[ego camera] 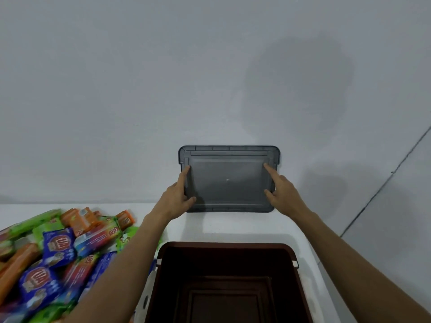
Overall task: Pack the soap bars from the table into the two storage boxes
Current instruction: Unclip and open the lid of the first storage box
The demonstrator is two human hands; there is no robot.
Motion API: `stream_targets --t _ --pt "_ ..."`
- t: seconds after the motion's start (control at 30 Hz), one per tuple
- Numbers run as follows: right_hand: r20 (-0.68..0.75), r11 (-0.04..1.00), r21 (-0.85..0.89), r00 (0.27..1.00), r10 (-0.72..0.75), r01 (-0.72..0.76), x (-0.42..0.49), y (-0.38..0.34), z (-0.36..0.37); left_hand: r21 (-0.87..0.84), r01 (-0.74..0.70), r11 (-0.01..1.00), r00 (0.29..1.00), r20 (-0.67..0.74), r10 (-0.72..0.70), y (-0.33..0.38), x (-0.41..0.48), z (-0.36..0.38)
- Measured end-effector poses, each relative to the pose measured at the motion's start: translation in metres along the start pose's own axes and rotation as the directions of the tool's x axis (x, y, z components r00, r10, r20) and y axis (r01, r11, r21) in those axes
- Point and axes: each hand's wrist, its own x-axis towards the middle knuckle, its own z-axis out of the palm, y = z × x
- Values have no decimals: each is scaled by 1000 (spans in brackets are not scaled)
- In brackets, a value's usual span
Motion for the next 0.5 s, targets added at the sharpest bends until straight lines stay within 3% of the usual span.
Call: stream_targets --t 0.27,0.5 --pt "-33 997 15 997 71 -70 -3 15 25 -166 26 986 996 89 -11 -6 6 17" --pt "-27 986 112 991 131 -127 -19 10 18 -109 16 994 997 72 -8 -13 -8 9"
